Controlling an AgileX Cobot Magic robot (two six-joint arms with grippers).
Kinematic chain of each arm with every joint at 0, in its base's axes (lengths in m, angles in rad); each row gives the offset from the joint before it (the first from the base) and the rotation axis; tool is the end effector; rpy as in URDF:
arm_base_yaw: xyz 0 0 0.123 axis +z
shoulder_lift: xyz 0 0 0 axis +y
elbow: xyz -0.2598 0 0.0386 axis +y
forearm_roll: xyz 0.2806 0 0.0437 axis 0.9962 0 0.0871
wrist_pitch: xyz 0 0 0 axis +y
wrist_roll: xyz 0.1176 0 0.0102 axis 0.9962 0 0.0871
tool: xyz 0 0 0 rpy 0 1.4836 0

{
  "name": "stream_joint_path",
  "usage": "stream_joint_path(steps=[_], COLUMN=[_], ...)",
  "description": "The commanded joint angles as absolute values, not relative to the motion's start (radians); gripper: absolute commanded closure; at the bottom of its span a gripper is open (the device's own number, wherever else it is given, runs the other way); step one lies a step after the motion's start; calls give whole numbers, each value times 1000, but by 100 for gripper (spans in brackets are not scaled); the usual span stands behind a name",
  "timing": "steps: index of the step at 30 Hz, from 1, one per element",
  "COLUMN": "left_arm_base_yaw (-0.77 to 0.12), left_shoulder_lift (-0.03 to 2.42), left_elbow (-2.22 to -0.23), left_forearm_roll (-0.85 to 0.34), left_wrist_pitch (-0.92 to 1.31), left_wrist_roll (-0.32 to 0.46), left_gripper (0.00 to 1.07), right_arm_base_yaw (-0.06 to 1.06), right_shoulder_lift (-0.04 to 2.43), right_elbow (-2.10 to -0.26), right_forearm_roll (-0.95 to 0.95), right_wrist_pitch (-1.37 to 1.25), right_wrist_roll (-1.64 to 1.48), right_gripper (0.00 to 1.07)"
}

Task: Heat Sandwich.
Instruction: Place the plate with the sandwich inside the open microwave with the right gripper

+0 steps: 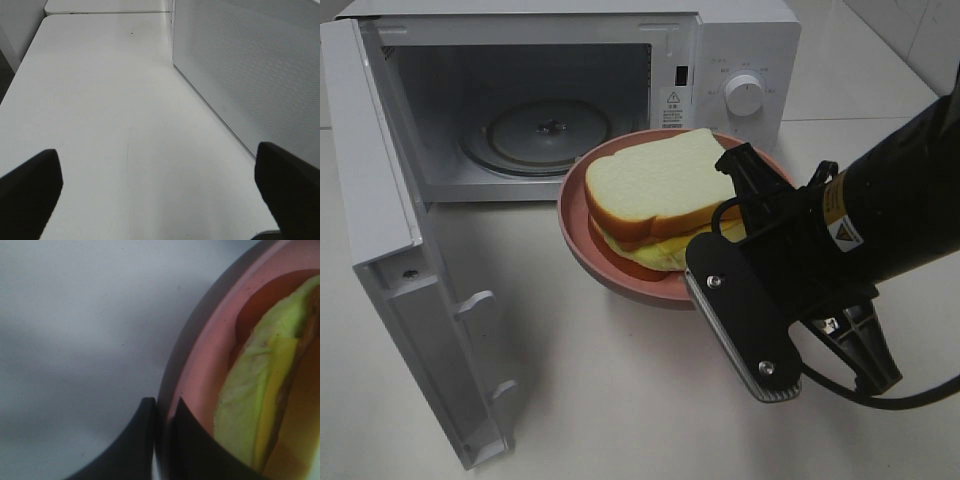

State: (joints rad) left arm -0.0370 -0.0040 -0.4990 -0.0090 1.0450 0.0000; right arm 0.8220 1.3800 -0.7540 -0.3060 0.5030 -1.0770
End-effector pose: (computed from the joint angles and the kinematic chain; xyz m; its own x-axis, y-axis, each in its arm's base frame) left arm 0.0707 -0.0035 0.2822 -0.4392 0.0117 -0.8983 0.0420 0.9991 -0.0075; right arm 0.2185 0.2099 0.1567 0.5275 -0.8495 0.0050 -0.7157 -0.4476 -0.5362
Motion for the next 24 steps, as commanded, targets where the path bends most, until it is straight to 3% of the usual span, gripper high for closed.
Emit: stream_joint_path(steps=[1,15,24], left_arm_base_yaw=[-35,-35,-35], left_shoulder_lift=[-33,-33,-33], left_elbow=[-496,-496,-496], left_forearm_roll=[-12,-12,-12], left_wrist_pitch=[1038,1038,1038], left_wrist_roll=[-5,-5,-5], left_gripper=[5,5,5], right_arm_base_yaw=[796,791,791], right_shoulder_lift=[1407,1525,1646], right_elbow=[-758,-831,-953], right_forearm_roll=[-270,-261,-141], right_wrist_pitch=[439,341,342], right_wrist_roll=[-1162,-1207,-1360], right_gripper=[102,102,102])
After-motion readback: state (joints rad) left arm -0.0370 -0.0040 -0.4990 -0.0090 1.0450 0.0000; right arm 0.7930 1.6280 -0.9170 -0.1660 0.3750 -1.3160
